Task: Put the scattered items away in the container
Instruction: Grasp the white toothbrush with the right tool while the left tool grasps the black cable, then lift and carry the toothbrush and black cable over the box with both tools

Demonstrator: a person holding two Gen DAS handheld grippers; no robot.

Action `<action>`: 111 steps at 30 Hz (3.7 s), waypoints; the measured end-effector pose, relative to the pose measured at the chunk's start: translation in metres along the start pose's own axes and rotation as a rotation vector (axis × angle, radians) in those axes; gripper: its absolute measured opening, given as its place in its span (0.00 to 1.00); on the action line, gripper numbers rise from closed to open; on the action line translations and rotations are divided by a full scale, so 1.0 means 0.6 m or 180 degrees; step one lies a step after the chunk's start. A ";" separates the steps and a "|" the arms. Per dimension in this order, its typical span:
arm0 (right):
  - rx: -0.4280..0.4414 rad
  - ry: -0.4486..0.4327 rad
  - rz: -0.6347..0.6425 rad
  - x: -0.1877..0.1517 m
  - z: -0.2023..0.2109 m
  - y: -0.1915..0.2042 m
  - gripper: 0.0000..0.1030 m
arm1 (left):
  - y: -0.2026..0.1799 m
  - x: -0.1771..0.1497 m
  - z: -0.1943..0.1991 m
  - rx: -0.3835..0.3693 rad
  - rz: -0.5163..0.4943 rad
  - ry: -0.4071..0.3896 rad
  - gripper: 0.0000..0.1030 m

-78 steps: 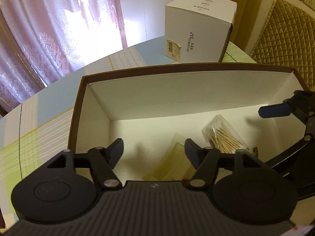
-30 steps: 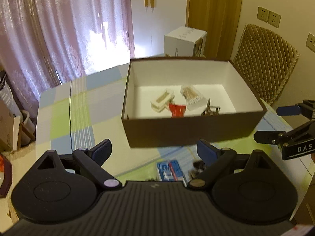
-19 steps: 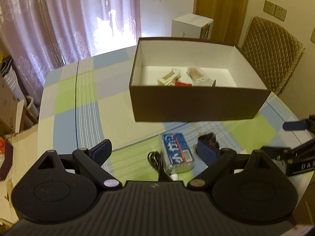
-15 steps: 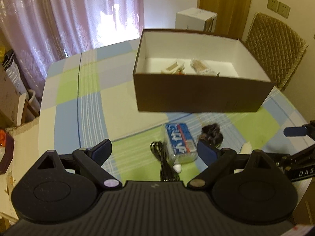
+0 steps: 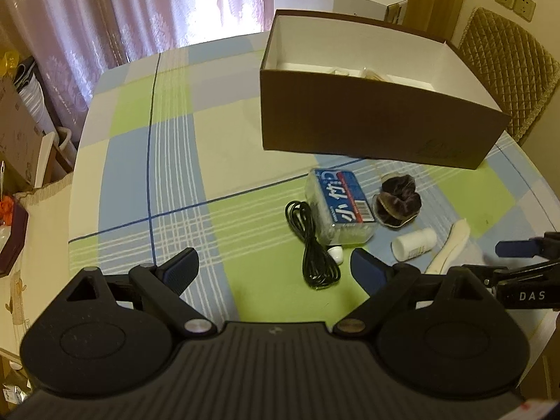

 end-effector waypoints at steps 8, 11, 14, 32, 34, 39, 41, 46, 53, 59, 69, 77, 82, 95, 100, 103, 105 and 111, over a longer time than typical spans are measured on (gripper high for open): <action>-0.0074 0.0002 -0.0005 0.001 -0.023 0.015 0.55 | 0.012 -0.002 -0.023 0.0036 0.0012 0.0073 0.89; -0.0122 0.0014 -0.0026 0.002 -0.038 0.022 0.51 | 0.013 -0.003 -0.032 0.0041 -0.0001 0.0100 0.89; -0.0158 -0.0005 -0.0061 0.001 -0.050 0.021 0.48 | 0.011 -0.004 -0.039 0.0028 -0.0024 0.0119 0.88; -0.0388 0.0019 0.0023 0.002 -0.028 -0.071 0.17 | -0.022 0.008 -0.115 -0.0108 -0.0213 0.0197 0.73; -0.0385 0.0001 -0.0006 0.001 -0.024 -0.081 0.17 | -0.021 0.009 -0.128 -0.0084 -0.0215 0.0236 0.70; -0.0357 -0.0024 0.0031 -0.004 -0.019 -0.089 0.17 | -0.015 0.011 -0.156 -0.0169 -0.0089 0.0338 0.64; -0.0354 -0.0022 0.0059 -0.003 -0.020 -0.086 0.17 | -0.015 0.012 -0.164 -0.0214 -0.0049 0.0341 0.53; -0.0322 -0.0013 0.0118 0.001 -0.023 -0.087 0.17 | -0.009 0.012 -0.173 -0.0248 -0.0019 0.0316 0.22; -0.0287 -0.0020 0.0213 -0.002 -0.022 -0.088 0.17 | 0.030 -0.012 -0.154 -0.0205 0.0123 0.0347 0.17; -0.0299 -0.0066 0.0377 -0.005 -0.023 -0.085 0.17 | 0.046 -0.026 -0.140 -0.0229 0.0188 0.0395 0.18; -0.0333 -0.0231 0.0623 0.010 -0.044 -0.075 0.27 | 0.015 0.002 -0.165 -0.0166 -0.0052 0.0320 0.18; -0.0285 -0.0222 0.0812 0.005 -0.047 -0.058 0.19 | 0.014 -0.013 -0.153 -0.0230 -0.0007 0.0371 0.17; -0.0122 -0.0148 0.0712 0.000 -0.034 -0.056 0.19 | 0.014 -0.022 -0.126 -0.0281 0.0062 0.0355 0.17; 0.0045 -0.0327 0.0400 0.013 0.017 -0.067 0.19 | -0.003 -0.007 -0.064 -0.0351 0.0014 0.0103 0.12; 0.0052 -0.0376 0.0366 0.011 0.027 -0.068 0.19 | -0.006 -0.007 -0.059 -0.0364 -0.0002 0.0081 0.12; 0.0054 -0.0404 0.0344 0.010 0.033 -0.069 0.19 | -0.007 -0.008 -0.051 -0.0384 0.0002 0.0055 0.11; 0.0066 -0.0433 0.0338 0.011 0.038 -0.067 0.19 | -0.007 -0.007 -0.044 -0.0408 -0.0002 0.0022 0.09; 0.0091 -0.0491 0.0336 0.016 0.049 -0.066 0.19 | -0.010 -0.005 -0.037 -0.0418 -0.0034 -0.0014 0.04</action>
Point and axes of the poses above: each gripper's, at about its wrist camera, not at the fingertips, and z roughly against the way its jaws point, y to its left, x to its top, the point moved 3 cm from there along -z, roughly the way its jaws point, and after that the axes turned 2 degrees about -y, right-handed, at the moved point
